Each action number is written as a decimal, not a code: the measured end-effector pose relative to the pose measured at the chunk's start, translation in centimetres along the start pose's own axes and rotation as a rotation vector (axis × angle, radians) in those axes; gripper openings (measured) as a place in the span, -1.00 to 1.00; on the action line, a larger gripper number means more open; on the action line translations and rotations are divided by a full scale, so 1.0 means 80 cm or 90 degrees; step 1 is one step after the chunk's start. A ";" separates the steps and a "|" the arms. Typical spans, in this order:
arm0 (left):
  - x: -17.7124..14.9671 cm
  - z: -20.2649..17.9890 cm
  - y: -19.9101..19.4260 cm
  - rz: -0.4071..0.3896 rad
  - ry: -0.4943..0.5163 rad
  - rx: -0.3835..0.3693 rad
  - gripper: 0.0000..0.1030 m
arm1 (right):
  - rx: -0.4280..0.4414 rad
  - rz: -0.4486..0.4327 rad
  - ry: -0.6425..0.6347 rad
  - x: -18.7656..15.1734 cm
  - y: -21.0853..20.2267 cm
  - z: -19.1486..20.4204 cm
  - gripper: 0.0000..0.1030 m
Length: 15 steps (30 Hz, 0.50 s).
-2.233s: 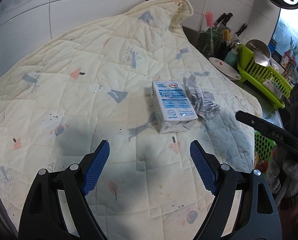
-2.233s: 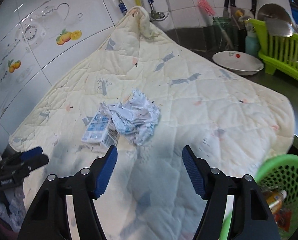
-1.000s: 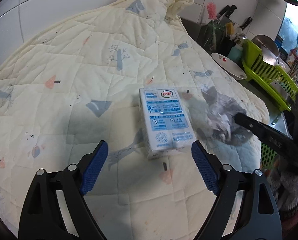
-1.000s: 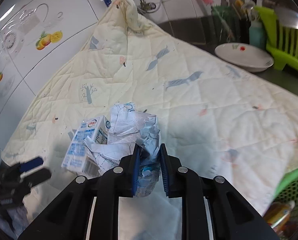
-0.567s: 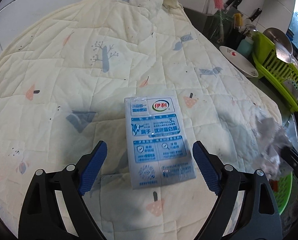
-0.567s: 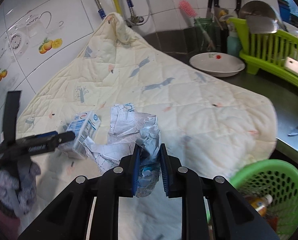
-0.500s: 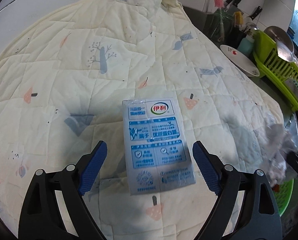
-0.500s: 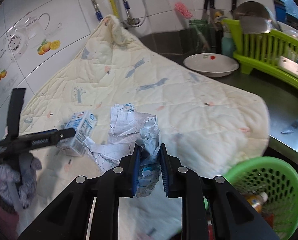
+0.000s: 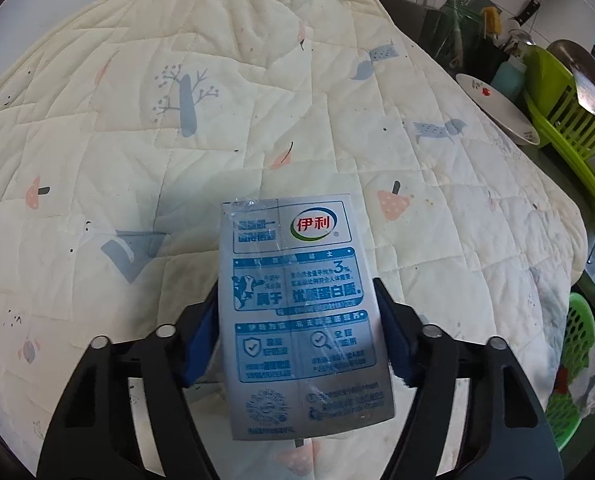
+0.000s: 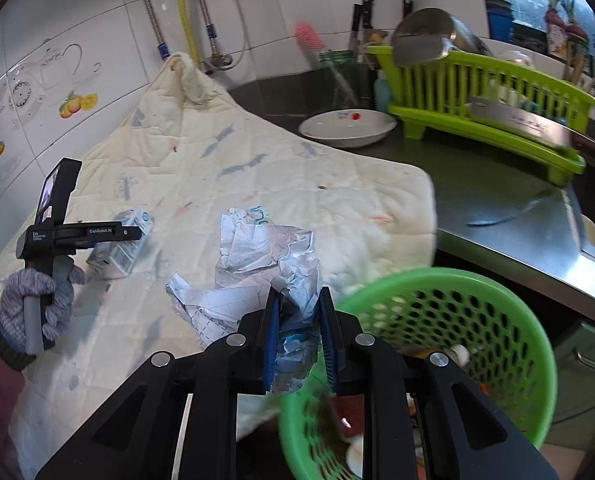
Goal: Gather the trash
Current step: 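Grasp the white milk carton with the left tool while the right carries the paper to the basket, then drop the crumpled paper into the basket with the right tool while the left carries the carton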
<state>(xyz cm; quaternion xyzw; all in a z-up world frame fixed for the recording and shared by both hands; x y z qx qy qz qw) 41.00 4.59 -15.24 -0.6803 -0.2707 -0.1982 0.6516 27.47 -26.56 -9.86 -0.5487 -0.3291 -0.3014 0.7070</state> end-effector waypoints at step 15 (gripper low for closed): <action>-0.014 -0.032 -0.086 -0.068 0.022 -0.071 0.29 | -0.101 0.020 0.044 -0.050 -0.050 -0.098 -0.63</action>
Point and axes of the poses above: each gripper's, at about its wrist camera, not at the fingertips, and y roughly the way its jaws point, z to its left, x to its top, the point moved 8 cm from there along y, roughly the way its jaws point, and after that the axes turned 7 degrees about -z, right-handed, at the moved point
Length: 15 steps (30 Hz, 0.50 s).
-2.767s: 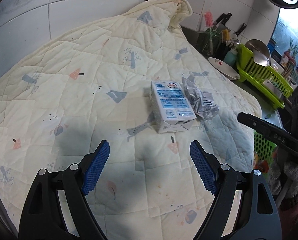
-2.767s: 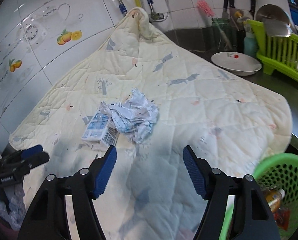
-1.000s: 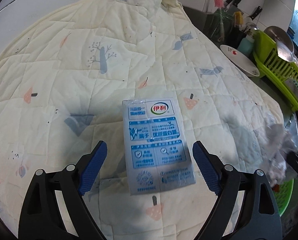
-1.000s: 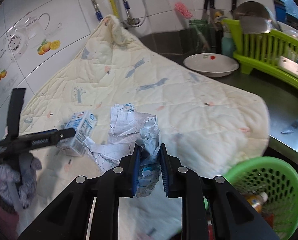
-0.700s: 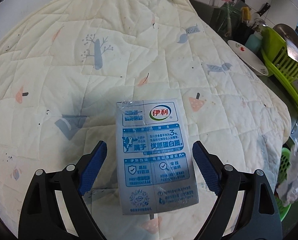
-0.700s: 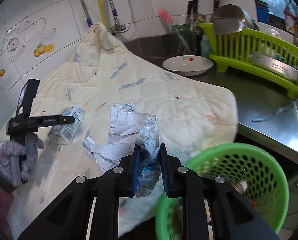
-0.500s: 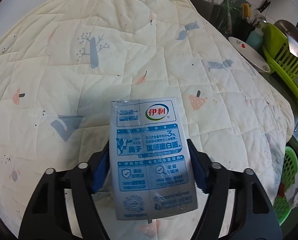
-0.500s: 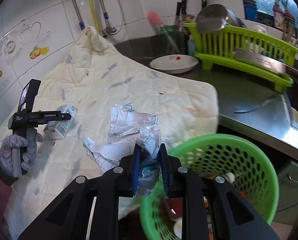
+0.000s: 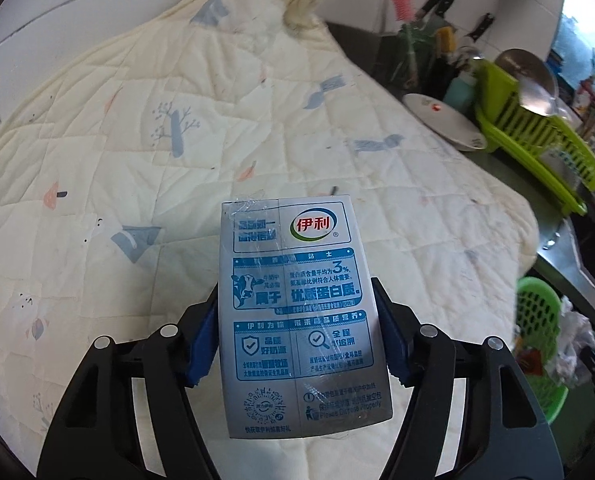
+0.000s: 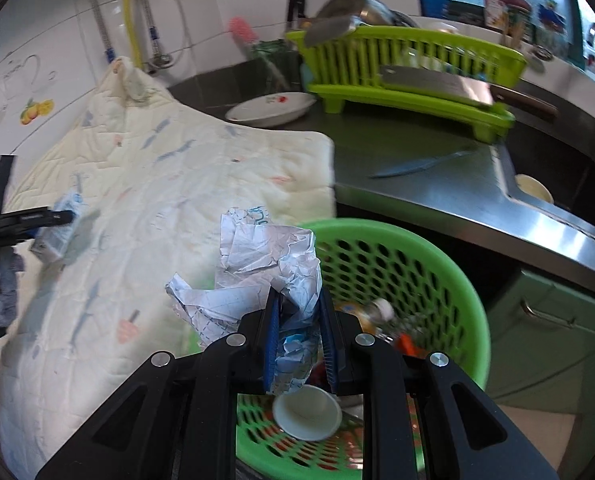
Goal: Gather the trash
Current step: 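Drop the crumpled paper into the basket with the right tool while the left carries the carton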
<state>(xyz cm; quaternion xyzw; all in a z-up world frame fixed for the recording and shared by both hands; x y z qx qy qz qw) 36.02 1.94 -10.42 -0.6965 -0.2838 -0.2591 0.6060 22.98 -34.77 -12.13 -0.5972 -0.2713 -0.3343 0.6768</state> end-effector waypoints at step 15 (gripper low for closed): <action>-0.035 -0.140 -0.087 -0.042 0.088 -0.140 0.29 | -0.064 0.023 0.046 -0.047 -0.011 -0.067 -0.34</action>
Point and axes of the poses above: each gripper's, at about its wrist camera, not at the fingertips, and y roughly the way its jaws point, z to its left, x to its top, the point moved 8 cm from there along y, roughly the way its jaws point, and after that the axes turned 7 degrees about -z, right-handed, at the moved point
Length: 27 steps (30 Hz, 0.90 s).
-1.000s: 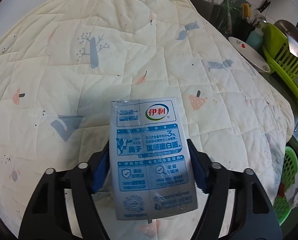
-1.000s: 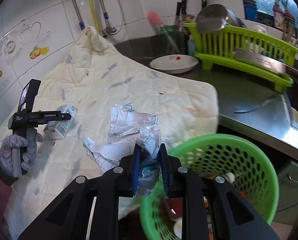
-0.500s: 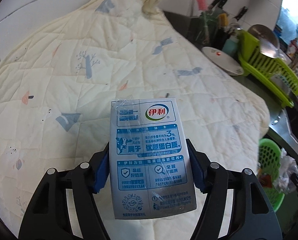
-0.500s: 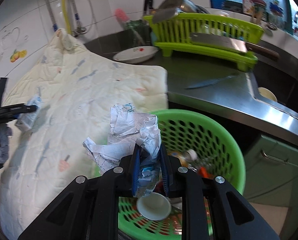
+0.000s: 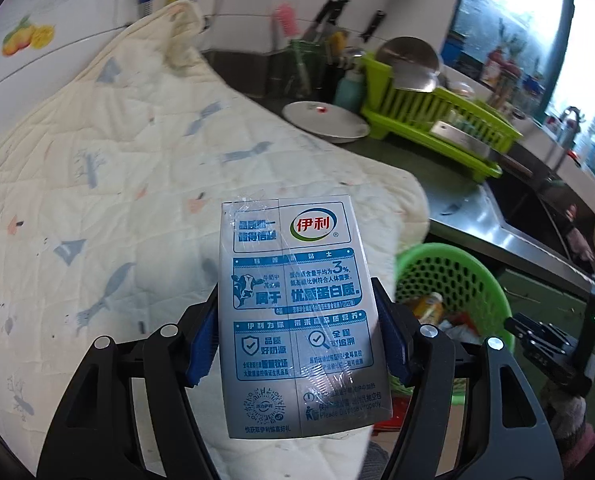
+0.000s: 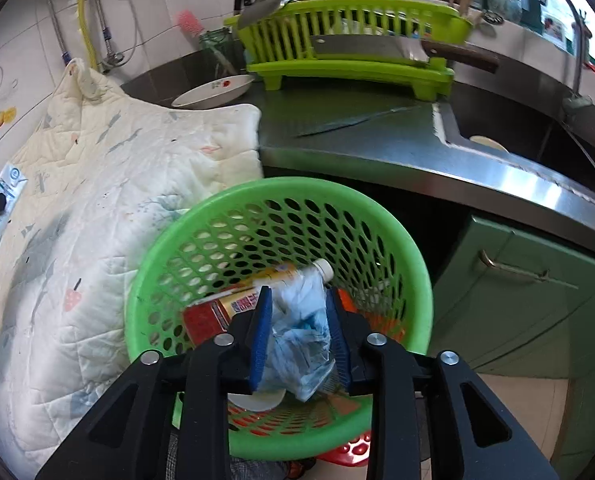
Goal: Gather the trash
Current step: 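Drop the crumpled paper into the basket with the right tool while the left carries the carton, then lower the milk carton into the basket and open the left tool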
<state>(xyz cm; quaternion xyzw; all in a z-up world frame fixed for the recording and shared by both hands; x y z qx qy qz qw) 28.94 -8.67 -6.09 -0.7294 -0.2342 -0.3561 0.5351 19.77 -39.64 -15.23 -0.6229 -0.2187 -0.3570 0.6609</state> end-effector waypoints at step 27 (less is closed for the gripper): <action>-0.081 -0.232 0.070 0.106 0.086 -0.155 0.30 | -0.005 -0.094 -0.009 -0.018 -0.112 -0.029 0.48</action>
Point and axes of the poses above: each gripper's, at about its wrist camera, not at the fingertips, and y roughly the way its jaws point, z to its left, x to its top, the point moved 8 cm from there along y, roughly the way its jaws point, and after that the axes turned 7 degrees about -z, right-handed, at the moved point
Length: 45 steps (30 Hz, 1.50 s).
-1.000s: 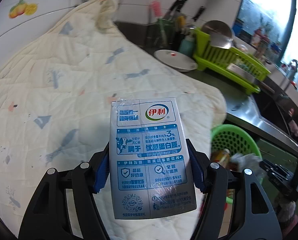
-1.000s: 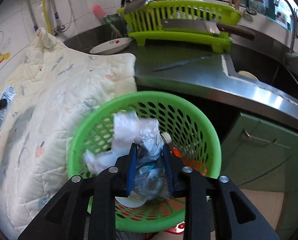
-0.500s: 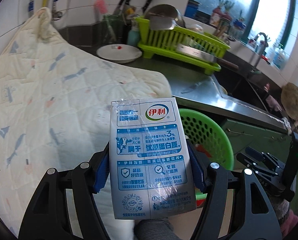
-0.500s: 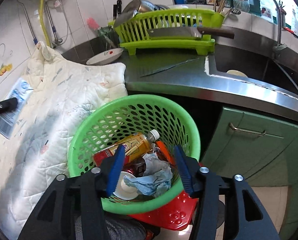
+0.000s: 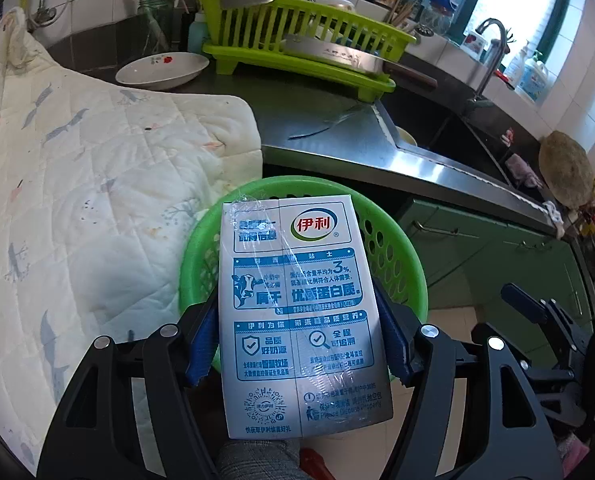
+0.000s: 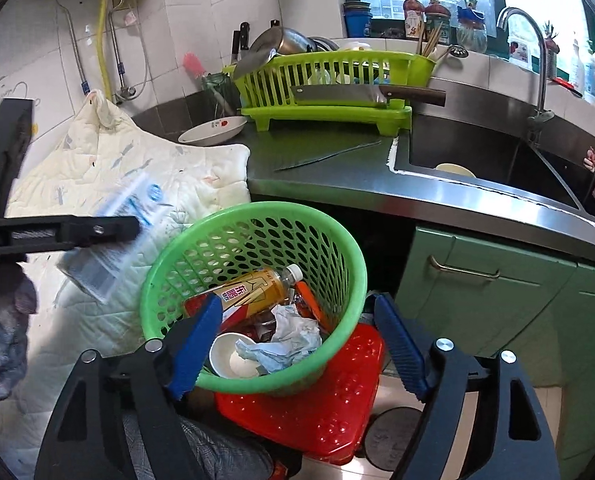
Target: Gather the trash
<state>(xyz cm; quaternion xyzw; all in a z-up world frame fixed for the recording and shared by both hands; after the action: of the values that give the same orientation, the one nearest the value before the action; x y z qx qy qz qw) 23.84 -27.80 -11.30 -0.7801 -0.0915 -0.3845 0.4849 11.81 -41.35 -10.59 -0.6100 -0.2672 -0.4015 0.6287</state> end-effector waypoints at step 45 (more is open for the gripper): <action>-0.016 0.044 -0.104 -0.093 0.029 0.083 0.78 | 0.036 0.009 0.009 -0.021 -0.028 0.057 0.70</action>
<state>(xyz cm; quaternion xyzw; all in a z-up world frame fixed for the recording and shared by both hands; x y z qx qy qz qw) 20.44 -20.30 -7.30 -0.7291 -0.1620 -0.4300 0.5072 9.75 -36.41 -10.21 -0.5907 -0.2698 -0.3939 0.6505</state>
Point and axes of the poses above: each gripper's, at about its wrist camera, not at the fingertips, and y roughly the way its jaws point, z to its left, x to its top, the point moved 8 cm from there along y, roughly the way its jaws point, and after that the axes turned 7 degrees about -z, right-handed, at the moved point
